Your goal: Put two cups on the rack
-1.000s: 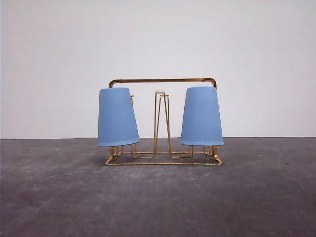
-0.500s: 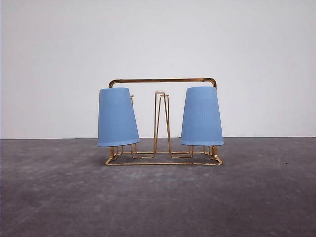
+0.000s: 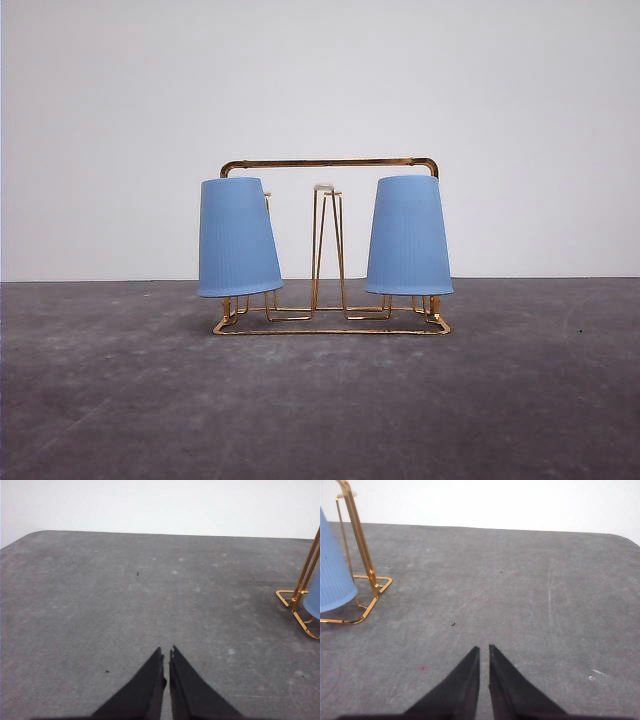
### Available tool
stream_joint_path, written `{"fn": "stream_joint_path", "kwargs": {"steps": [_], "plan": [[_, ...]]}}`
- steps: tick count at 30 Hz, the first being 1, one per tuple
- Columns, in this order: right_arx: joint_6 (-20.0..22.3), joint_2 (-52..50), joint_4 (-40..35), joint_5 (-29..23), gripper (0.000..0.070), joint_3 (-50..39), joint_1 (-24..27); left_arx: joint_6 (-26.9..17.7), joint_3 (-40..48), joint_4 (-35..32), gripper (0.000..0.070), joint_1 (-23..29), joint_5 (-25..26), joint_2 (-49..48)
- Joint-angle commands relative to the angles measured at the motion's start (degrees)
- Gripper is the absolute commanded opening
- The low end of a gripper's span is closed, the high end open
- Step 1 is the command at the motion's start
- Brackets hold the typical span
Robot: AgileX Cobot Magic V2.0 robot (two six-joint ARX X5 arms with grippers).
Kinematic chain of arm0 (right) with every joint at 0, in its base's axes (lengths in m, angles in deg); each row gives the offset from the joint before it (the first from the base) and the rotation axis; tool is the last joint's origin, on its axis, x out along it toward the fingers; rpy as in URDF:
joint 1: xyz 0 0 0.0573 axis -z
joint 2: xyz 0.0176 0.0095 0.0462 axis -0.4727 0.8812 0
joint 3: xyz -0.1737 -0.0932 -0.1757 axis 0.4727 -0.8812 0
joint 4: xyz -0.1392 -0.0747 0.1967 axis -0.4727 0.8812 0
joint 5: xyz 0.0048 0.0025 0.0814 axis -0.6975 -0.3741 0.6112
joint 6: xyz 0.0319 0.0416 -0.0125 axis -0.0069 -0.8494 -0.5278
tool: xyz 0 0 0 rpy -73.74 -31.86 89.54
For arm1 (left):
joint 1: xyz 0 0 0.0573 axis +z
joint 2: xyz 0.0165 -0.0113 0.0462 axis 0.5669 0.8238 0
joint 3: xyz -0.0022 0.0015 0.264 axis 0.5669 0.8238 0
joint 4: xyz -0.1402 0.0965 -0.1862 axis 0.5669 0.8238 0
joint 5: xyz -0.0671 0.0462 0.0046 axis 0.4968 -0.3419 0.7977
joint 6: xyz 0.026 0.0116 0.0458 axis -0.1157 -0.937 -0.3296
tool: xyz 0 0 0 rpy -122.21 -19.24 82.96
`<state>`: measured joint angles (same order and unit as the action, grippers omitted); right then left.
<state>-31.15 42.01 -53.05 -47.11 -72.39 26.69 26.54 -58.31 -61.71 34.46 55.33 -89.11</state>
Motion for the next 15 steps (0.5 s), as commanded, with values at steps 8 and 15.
{"fn": "stream_joint_path", "kwargs": {"steps": [8,15], "plan": [[-0.6,-0.1,-0.6,0.0,0.0031,-0.2,0.0,-0.4,0.8,-0.6,0.0,0.0,0.0,0.0],[-0.6,-0.1,-0.6,0.0,0.0031,-0.2,0.0,-0.4,0.8,-0.6,0.0,0.0,0.0,0.0]]}}
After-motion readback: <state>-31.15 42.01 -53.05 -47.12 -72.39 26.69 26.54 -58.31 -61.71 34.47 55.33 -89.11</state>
